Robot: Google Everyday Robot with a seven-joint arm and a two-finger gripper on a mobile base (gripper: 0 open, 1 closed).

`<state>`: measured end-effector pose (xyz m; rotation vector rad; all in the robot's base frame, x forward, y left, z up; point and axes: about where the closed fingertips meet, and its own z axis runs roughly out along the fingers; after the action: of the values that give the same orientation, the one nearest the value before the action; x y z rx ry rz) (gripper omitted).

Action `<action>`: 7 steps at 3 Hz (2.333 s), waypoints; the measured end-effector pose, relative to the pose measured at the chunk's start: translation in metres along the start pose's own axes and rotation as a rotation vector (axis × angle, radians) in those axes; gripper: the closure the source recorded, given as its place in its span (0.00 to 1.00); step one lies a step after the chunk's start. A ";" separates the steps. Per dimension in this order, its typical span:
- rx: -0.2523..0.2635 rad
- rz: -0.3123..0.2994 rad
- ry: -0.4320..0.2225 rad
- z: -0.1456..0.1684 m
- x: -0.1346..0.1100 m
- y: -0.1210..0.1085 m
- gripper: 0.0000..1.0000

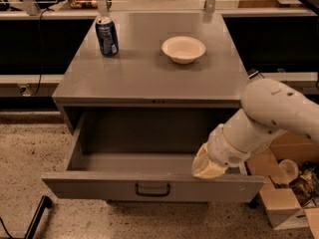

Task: Open top drawer

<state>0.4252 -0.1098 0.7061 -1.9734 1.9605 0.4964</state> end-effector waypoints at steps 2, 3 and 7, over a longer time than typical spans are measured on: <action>0.030 -0.047 -0.105 -0.035 -0.025 0.039 1.00; 0.148 -0.037 -0.248 -0.064 -0.030 0.030 1.00; 0.178 -0.036 -0.295 -0.076 -0.039 0.034 0.17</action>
Offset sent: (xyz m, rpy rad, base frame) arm -0.0403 0.0002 0.0746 0.2054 -0.1299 -0.0183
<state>0.3931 -0.1101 0.7920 -1.7142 1.7214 0.5482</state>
